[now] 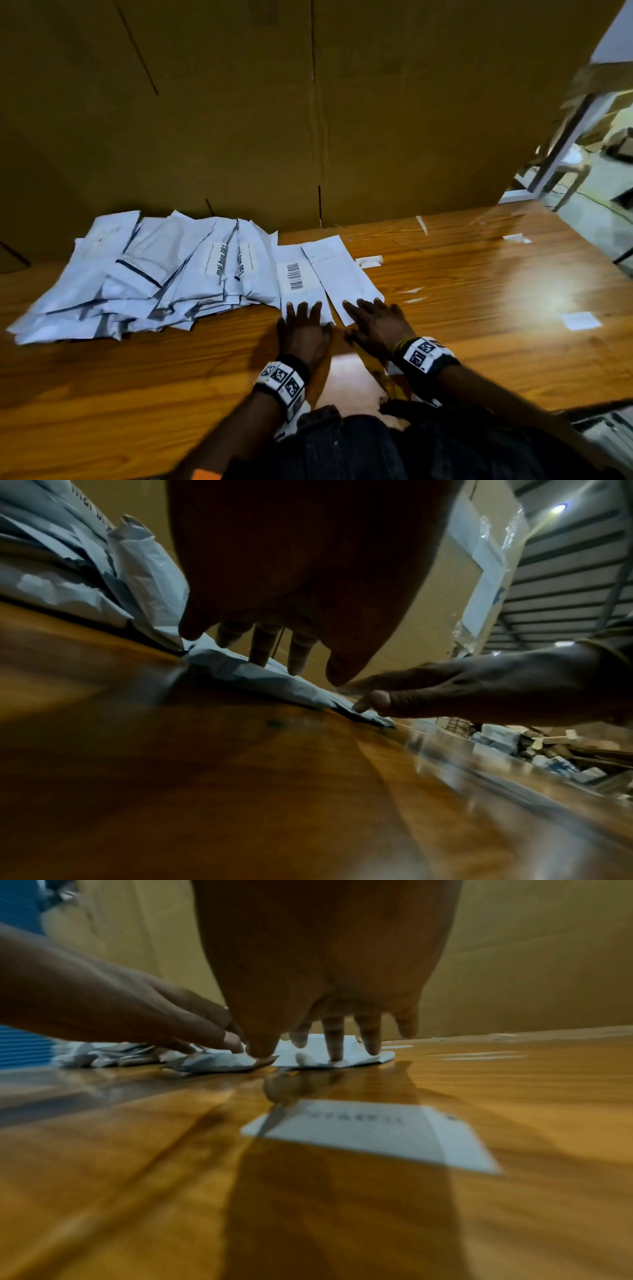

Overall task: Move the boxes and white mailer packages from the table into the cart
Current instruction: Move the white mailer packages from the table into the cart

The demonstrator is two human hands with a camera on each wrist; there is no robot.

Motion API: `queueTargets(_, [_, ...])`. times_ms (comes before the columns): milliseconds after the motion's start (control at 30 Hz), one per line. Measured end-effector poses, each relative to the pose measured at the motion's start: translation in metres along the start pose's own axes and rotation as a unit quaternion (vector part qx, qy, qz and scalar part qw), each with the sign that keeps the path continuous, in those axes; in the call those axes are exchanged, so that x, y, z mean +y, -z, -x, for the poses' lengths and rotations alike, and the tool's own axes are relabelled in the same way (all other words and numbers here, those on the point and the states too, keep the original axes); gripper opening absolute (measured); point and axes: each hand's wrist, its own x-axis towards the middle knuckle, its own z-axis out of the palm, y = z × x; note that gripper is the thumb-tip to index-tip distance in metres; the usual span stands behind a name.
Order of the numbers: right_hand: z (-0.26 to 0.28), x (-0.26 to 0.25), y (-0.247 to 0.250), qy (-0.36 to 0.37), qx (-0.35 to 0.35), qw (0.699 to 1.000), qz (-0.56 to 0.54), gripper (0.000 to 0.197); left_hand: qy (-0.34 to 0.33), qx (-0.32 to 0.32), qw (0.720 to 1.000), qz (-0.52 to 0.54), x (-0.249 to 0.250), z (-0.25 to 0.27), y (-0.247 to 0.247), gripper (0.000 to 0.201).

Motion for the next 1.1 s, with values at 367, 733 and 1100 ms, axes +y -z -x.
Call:
queueTargets(367, [0.028, 0.008, 0.009, -0.069, 0.113, 0.99, 0.042, 0.055, 0.034, 0.096, 0.994, 0.04, 0.019, -0.004, 0.008, 0.066])
queueTargets(733, [0.006, 0.009, -0.01, -0.132, 0.017, 0.989, -0.061, 0.07, 0.04, -0.052, 0.997, 0.033, 0.035, -0.006, -0.007, 0.072])
queueTargets(1100, [0.009, 0.014, -0.016, -0.165, 0.07, 0.983, -0.045, 0.069, 0.073, -0.139, 0.987, 0.023, 0.034, -0.005, 0.006, 0.077])
